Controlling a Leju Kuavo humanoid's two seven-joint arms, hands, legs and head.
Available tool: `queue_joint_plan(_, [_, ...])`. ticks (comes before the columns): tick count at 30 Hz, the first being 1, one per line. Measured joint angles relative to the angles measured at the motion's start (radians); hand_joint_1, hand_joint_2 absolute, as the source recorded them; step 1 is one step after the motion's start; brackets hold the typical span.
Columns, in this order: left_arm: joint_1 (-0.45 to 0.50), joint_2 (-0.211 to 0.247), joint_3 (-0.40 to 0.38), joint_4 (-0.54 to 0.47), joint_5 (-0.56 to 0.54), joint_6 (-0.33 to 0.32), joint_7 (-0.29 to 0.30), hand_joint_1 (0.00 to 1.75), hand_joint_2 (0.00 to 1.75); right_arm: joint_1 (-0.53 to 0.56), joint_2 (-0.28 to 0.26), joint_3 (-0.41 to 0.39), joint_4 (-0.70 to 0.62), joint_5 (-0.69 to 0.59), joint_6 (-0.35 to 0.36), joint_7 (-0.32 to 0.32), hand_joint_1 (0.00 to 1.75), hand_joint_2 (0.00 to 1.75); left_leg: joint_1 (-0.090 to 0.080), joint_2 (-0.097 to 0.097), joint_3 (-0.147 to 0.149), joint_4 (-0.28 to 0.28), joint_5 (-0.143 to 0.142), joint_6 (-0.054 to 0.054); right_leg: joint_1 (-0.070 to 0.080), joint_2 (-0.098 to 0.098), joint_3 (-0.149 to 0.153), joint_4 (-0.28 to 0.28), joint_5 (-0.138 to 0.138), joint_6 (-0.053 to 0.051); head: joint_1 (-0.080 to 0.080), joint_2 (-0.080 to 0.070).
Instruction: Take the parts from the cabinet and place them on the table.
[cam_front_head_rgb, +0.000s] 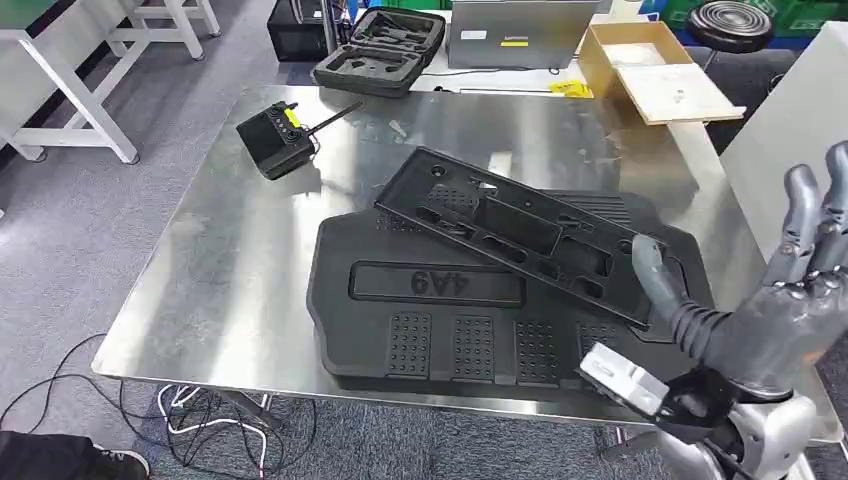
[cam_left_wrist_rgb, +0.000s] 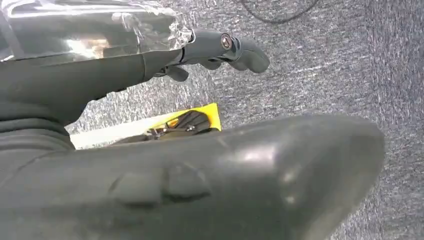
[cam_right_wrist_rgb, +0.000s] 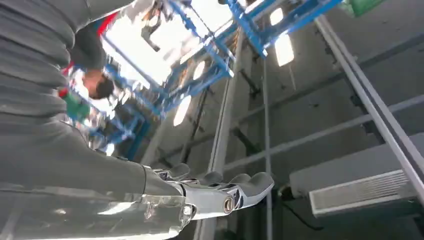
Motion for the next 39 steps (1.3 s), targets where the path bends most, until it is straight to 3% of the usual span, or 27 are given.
queue_joint_plan(4, [0.000,0.000,0.000,0.000,0.000,0.003,0.000,0.00,0.00,0.005,0.060,-0.020,0.000,-0.031,0.000,-0.045,0.00,1.75,0.000,0.000,0.000,0.000,0.000,0.000,0.000,0.000,0.000,0.000,0.000,0.000,0.000,0.000])
queue_joint_plan(8, [0.000,-0.002,0.000,0.000,-0.002,0.018,-0.001,0.00,0.00,0.016,0.131,-0.050,0.003,-0.105,0.000,-0.138,0.00,1.75,0.000,0.000,0.000,0.000,0.000,0.000,0.000,0.000,0.000,0.000,0.000,0.000,0.000,0.000])
queue_joint_plan(9, [0.000,-0.003,0.000,0.000,-0.002,0.021,-0.001,0.00,1.75,0.018,0.143,-0.056,0.005,-0.112,0.000,-0.148,0.00,1.75,0.000,0.000,0.000,0.000,0.000,0.000,0.000,0.000,0.000,0.000,0.000,0.000,0.000,0.000])
queue_joint_plan(11, [0.000,-0.003,0.000,0.000,-0.004,0.030,-0.001,0.00,1.75,0.021,0.169,-0.068,0.009,-0.142,0.000,-0.173,0.00,1.75,0.000,0.000,0.000,0.000,0.000,0.000,0.000,0.000,0.000,0.000,0.000,0.000,0.000,0.000])
queue_joint_plan(12, [-0.001,-0.003,0.000,0.000,-0.005,0.036,-0.001,0.00,1.75,0.022,0.181,-0.072,0.012,-0.154,0.000,-0.189,0.00,1.75,-0.003,0.000,0.001,-0.002,0.001,0.009,-0.004,-0.001,0.006,-0.018,0.009,0.011,0.000,0.000])
queue_joint_plan(13, [0.000,-0.005,0.000,0.000,-0.007,0.040,-0.001,0.00,1.75,0.025,0.192,-0.074,0.016,-0.169,0.000,-0.202,0.00,1.75,0.015,0.001,0.024,-0.044,0.026,0.021,0.002,-0.001,0.014,-0.014,0.004,0.009,-0.002,0.000])
queue_joint_plan(14, [-0.002,-0.009,0.000,-0.001,-0.009,0.043,-0.001,0.00,1.75,0.026,0.203,-0.076,0.024,-0.186,-0.003,-0.217,0.00,1.75,0.014,0.006,0.039,-0.068,0.037,0.021,0.001,-0.002,0.016,-0.008,-0.006,0.012,0.000,0.000])
queue_joint_plan(16, [-0.003,-0.010,0.000,-0.001,-0.009,0.048,-0.001,0.00,1.75,0.022,0.215,-0.080,0.036,-0.210,-0.003,-0.238,0.00,1.75,0.020,0.008,0.042,-0.080,0.045,0.025,-0.005,0.001,-0.040,0.109,-0.084,0.025,0.011,0.000])
queue_joint_plan(18, [-0.001,-0.013,0.000,-0.001,-0.007,0.053,0.001,0.00,1.75,0.022,0.230,-0.080,0.058,-0.227,-0.003,-0.252,0.00,1.75,0.027,0.011,0.041,-0.079,0.044,0.020,-0.019,0.001,-0.093,0.223,-0.124,0.044,0.019,0.000])
queue_joint_plan(19, [-0.002,-0.014,0.000,-0.001,-0.006,0.054,0.001,0.00,1.75,0.022,0.238,-0.080,0.067,-0.232,-0.003,-0.256,0.00,1.75,0.035,0.011,0.039,-0.074,0.041,0.012,-0.028,0.000,-0.096,0.229,-0.110,0.056,0.019,0.000])
queue_joint_plan(20, [-0.002,-0.015,0.000,-0.002,-0.006,0.054,0.001,0.00,1.75,0.019,0.243,-0.080,0.074,-0.234,-0.003,-0.259,0.00,1.75,0.046,0.010,0.035,-0.064,0.036,-0.001,-0.038,-0.001,-0.077,0.190,-0.077,0.068,0.021,0.000])
queue_joint_plan(22, [-0.001,-0.016,0.000,-0.003,-0.007,0.054,0.002,0.00,1.75,0.013,0.252,-0.080,0.086,-0.236,-0.003,-0.263,0.00,1.75,0.071,0.008,0.021,-0.026,0.016,-0.033,-0.063,-0.004,-0.006,0.045,0.003,0.102,0.028,0.000])
queue_joint_plan(23, [-0.002,-0.014,0.000,-0.003,-0.006,0.056,0.002,0.00,1.75,0.010,0.257,-0.080,0.097,-0.237,-0.003,-0.264,0.00,1.75,0.068,0.008,0.007,-0.003,0.004,-0.053,-0.062,0.004,-0.005,0.034,-0.025,0.121,0.039,0.000])
queue_joint_plan(24, [-0.004,-0.012,0.000,-0.003,-0.007,0.056,0.003,0.00,1.75,0.012,0.263,-0.080,0.104,-0.237,-0.003,-0.264,0.00,1.75,0.069,0.007,-0.004,0.023,-0.008,-0.068,-0.058,0.018,-0.016,0.035,-0.019,0.089,0.058,0.000])
queue_joint_plan(25, [-0.004,-0.014,0.000,-0.004,-0.007,0.056,0.003,0.00,1.75,0.015,0.268,-0.080,0.106,-0.240,-0.003,-0.263,0.00,1.75,0.066,0.005,-0.005,0.020,-0.004,-0.071,-0.057,0.016,-0.023,0.050,-0.024,0.060,0.050,0.000])
queue_joint_plan(26, [-0.003,-0.015,0.000,-0.005,-0.008,0.056,0.003,0.00,1.75,0.013,0.271,-0.081,0.109,-0.242,-0.003,-0.266,0.00,1.75,0.067,0.005,-0.005,0.016,0.001,-0.077,-0.055,0.015,-0.027,0.055,-0.023,0.052,0.030,0.000])
queue_joint_plan(28, [-0.002,-0.015,0.000,-0.005,-0.010,0.056,0.004,0.00,1.75,0.012,0.279,-0.082,0.115,-0.243,-0.003,-0.274,0.00,1.75,0.073,0.005,-0.005,0.016,0.009,-0.083,-0.047,0.012,-0.036,0.056,-0.018,0.035,0.013,0.000])
queue_joint_plan(29, [-0.003,-0.015,0.000,-0.005,-0.010,0.056,0.004,0.00,1.75,0.012,0.284,-0.082,0.118,-0.242,-0.003,-0.276,0.00,1.75,0.073,0.008,-0.013,0.037,-0.017,-0.078,-0.046,0.009,-0.036,0.054,-0.015,0.025,0.002,0.000])
queue_joint_plan(32, [-0.003,-0.015,0.000,-0.005,-0.012,0.056,0.005,0.00,1.75,0.011,0.293,-0.082,0.125,-0.242,-0.003,-0.275,0.00,1.75,0.048,0.008,-0.096,0.258,-0.147,-0.054,-0.032,-0.001,-0.039,0.044,-0.003,0.008,-0.019,0.000])
queue_joint_plan(33, [-0.002,-0.015,0.000,-0.005,-0.012,0.056,0.005,0.00,1.75,0.011,0.295,-0.082,0.129,-0.242,-0.003,-0.274,0.00,1.75,0.041,0.008,-0.115,0.311,-0.166,-0.046,-0.025,-0.003,-0.041,0.042,0.000,0.004,-0.021,0.000])
queue_joint_plan(34, [-0.002,-0.015,0.000,-0.005,-0.012,0.056,0.005,0.00,1.75,0.011,0.297,-0.082,0.133,-0.242,-0.003,-0.273,0.00,1.75,0.033,0.008,-0.115,0.325,-0.164,-0.039,-0.017,-0.003,-0.043,0.041,0.004,0.000,-0.020,0.000])
queue_joint_plan(35, [-0.001,-0.015,0.000,-0.005,-0.012,0.056,0.005,0.00,1.75,0.010,0.298,-0.082,0.135,-0.242,-0.003,-0.273,0.00,1.75,0.023,0.008,-0.095,0.296,-0.143,-0.024,-0.010,-0.003,-0.047,0.040,0.008,-0.003,-0.021,0.000])
queue_joint_plan(37, [-0.003,-0.015,0.000,-0.005,-0.012,0.056,0.005,0.00,1.75,0.008,0.300,-0.082,0.138,-0.242,-0.003,-0.272,0.00,1.75,0.002,0.007,-0.008,0.140,-0.070,0.012,0.001,-0.002,-0.052,0.037,0.017,-0.008,-0.021,0.000])
queue_joint_plan(38, [-0.005,-0.014,0.000,-0.005,-0.012,0.056,0.005,0.00,1.75,0.007,0.302,-0.082,0.138,-0.242,-0.003,-0.273,0.00,1.75,-0.013,0.007,0.041,0.054,-0.051,0.034,0.000,-0.002,-0.052,0.035,0.023,-0.008,-0.021,0.000])
queue_joint_plan(39, [-0.007,-0.013,0.000,-0.005,-0.012,0.056,0.005,0.00,1.75,0.007,0.303,-0.082,0.138,-0.242,-0.003,-0.272,0.00,1.75,-0.015,0.008,0.047,0.023,-0.062,0.046,0.008,-0.003,-0.054,0.035,0.027,-0.005,-0.016,0.000])
